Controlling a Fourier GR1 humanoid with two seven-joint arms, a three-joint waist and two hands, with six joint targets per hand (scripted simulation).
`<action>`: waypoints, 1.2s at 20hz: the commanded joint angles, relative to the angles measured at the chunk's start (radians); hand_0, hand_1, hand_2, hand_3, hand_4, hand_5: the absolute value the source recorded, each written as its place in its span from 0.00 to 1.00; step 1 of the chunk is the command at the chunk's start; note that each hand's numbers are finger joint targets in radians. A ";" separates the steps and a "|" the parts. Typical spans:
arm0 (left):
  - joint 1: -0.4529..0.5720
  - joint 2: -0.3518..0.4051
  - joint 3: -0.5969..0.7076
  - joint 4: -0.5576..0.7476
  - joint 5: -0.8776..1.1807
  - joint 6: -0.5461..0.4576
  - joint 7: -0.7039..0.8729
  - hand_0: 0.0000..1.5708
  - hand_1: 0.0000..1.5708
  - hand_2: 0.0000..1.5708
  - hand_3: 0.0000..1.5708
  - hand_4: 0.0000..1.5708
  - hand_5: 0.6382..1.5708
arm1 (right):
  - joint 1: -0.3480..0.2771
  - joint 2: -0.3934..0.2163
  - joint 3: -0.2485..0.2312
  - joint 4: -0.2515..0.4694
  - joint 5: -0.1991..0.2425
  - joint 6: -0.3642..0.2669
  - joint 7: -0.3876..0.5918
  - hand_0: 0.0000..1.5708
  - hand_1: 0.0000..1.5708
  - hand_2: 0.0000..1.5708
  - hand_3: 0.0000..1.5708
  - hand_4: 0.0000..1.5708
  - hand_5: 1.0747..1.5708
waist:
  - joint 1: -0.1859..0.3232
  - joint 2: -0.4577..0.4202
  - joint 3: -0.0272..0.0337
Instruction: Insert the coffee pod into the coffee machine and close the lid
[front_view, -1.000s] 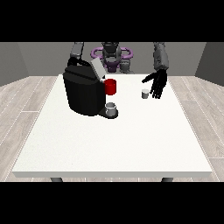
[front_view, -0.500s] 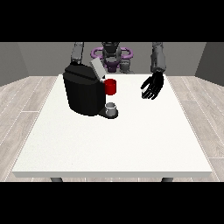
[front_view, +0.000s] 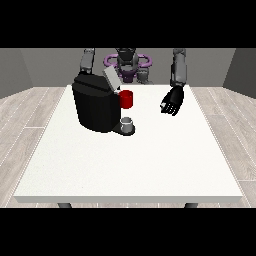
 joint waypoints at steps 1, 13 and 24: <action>-0.011 0.000 -0.012 0.081 -0.061 0.020 -0.003 0.48 0.48 0.60 0.51 0.24 1.00 | 0.006 -0.020 -0.023 0.008 -0.020 0.023 -0.025 0.00 0.00 0.00 0.00 0.00 1.00 | -0.019 0.013 -0.0007; -0.078 -0.062 0.049 0.121 -0.030 -0.050 -0.101 0.87 0.87 0.87 0.83 0.31 1.00 | 0.017 -0.016 -0.039 0.099 0.019 -0.038 0.028 0.00 0.00 0.00 0.00 0.00 1.00 | 0.034 -0.096 -0.0009; -0.206 -0.106 0.043 0.020 0.002 -0.291 -0.038 0.89 0.89 0.89 0.85 0.34 1.00 | 0.031 0.019 -0.045 0.258 0.067 -0.115 -0.088 0.00 0.00 0.00 0.00 0.00 1.00 | 0.099 -0.184 -0.0001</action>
